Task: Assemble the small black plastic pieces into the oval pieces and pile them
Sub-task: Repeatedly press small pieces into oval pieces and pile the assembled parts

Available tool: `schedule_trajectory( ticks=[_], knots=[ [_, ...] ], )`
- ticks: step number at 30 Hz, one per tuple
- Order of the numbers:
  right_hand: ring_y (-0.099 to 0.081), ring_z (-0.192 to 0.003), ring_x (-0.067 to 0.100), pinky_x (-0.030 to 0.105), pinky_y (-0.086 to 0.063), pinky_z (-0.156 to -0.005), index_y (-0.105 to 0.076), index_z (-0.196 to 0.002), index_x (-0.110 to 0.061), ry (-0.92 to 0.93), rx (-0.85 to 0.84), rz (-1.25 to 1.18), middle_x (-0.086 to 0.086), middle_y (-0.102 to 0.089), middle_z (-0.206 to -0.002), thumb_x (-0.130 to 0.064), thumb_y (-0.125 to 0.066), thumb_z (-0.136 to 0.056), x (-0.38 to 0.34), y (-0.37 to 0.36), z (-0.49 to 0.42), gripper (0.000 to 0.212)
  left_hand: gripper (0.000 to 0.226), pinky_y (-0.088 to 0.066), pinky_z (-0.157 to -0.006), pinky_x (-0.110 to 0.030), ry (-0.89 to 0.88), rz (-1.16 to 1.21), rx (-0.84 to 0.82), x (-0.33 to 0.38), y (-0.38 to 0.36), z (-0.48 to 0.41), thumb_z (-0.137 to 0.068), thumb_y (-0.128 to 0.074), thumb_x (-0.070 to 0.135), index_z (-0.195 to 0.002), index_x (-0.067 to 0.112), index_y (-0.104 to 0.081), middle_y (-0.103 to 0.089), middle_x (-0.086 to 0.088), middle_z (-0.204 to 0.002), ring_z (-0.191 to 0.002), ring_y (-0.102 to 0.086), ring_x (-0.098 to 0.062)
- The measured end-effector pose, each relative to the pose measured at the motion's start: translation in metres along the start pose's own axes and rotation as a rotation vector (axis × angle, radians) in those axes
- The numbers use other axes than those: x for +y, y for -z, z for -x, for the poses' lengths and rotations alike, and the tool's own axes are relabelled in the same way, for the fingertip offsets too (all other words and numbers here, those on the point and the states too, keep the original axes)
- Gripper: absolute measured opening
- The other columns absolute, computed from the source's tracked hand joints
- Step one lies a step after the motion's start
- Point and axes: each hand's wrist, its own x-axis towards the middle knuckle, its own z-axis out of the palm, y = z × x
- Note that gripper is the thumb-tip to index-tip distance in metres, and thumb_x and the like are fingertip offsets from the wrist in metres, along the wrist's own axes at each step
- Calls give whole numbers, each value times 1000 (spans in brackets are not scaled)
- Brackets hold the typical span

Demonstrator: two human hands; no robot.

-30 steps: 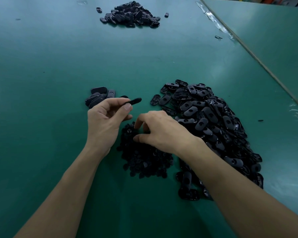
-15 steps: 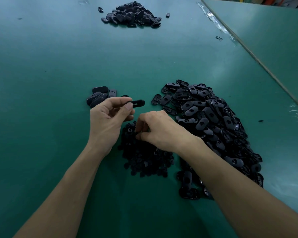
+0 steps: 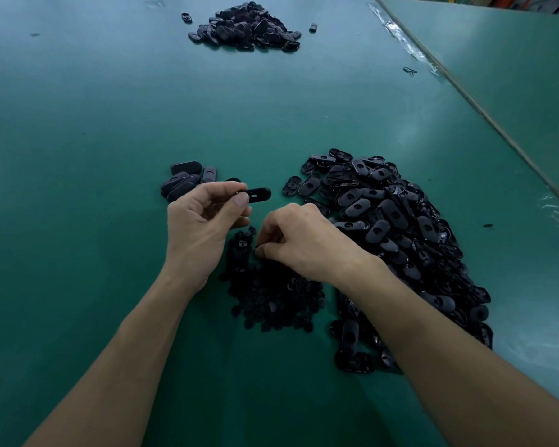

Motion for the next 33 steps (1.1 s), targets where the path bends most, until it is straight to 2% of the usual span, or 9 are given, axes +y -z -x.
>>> schedule_trajectory(
  ticks=[4,7,11,13,15,19,24,29,33],
  knots=[
    [-60,-91,20,41,-56,-83,-70,-95,-16,10,74,-18,4,-66,-94,-22,-63,-94,1,1,0,10,10,-59,-71,-24,12,11,14,2,0,0,-91,-69,5,-96,13,-72,-74,4,-79,-73,-70,-11],
    [-59,-83,16,37,-54,-76,-61,-87,-17,17,138,-49,1,-63,-88,-19,-60,-93,0,2,1,6,10,-59,-71,-26,12,10,38,2,0,1,-92,-68,3,-96,12,-71,-73,3,-82,-76,-71,-14],
    [-60,-73,5,15,-47,-65,-66,-92,-17,53,258,-144,-6,-65,-80,-13,-60,-93,-4,5,2,7,9,-59,-70,-26,8,-22,53,2,0,1,-93,-67,3,-98,11,-70,-73,1,-83,-76,-71,-15],
    [-61,-79,2,7,-46,-72,-71,-109,-17,79,297,-152,-6,-71,-93,-13,-57,-98,-7,7,2,19,10,-59,-69,-25,3,-43,37,3,-1,2,-93,-68,4,-97,13,-70,-74,1,-84,-75,-71,-14],
    [-57,-87,-3,-2,-39,-76,-73,-114,-16,108,310,-132,-5,-73,-104,-14,-55,-101,-11,9,1,23,11,-59,-67,-24,-2,-52,28,3,-1,2,-93,-68,3,-96,14,-69,-74,2,-83,-74,-71,-13],
    [-60,-74,-4,6,-44,-69,-72,-100,-18,140,334,-244,-15,-65,-82,-11,-57,-99,-15,12,3,17,8,-58,-65,-24,-23,-67,30,1,0,2,-93,-69,3,-97,11,-69,-73,-4,-85,-75,-71,-13],
    [-67,-75,3,19,-54,-73,-68,-98,-15,145,354,-307,-4,-71,-84,-8,-57,-99,-17,13,4,13,8,-61,-72,-34,-47,-134,21,-3,3,0,-89,-74,7,-96,11,-72,-75,-11,-90,-74,-71,-17],
    [-62,-75,-2,8,-47,-72,-72,-100,-14,146,369,-269,-11,-67,-83,-11,-63,-97,-17,13,3,11,12,-60,-69,-29,-85,-190,-11,-2,1,2,-89,-76,14,-93,25,-72,-75,0,-88,-74,-70,-12],
    [-65,-72,2,13,-52,-71,-71,-95,-17,128,361,-277,-7,-70,-78,-14,-70,-93,-15,13,2,4,11,-61,-74,-34,-94,-226,-22,-1,-1,4,-88,-74,23,-97,28,-70,-75,2,-90,-84,-73,-17]
  ],
)
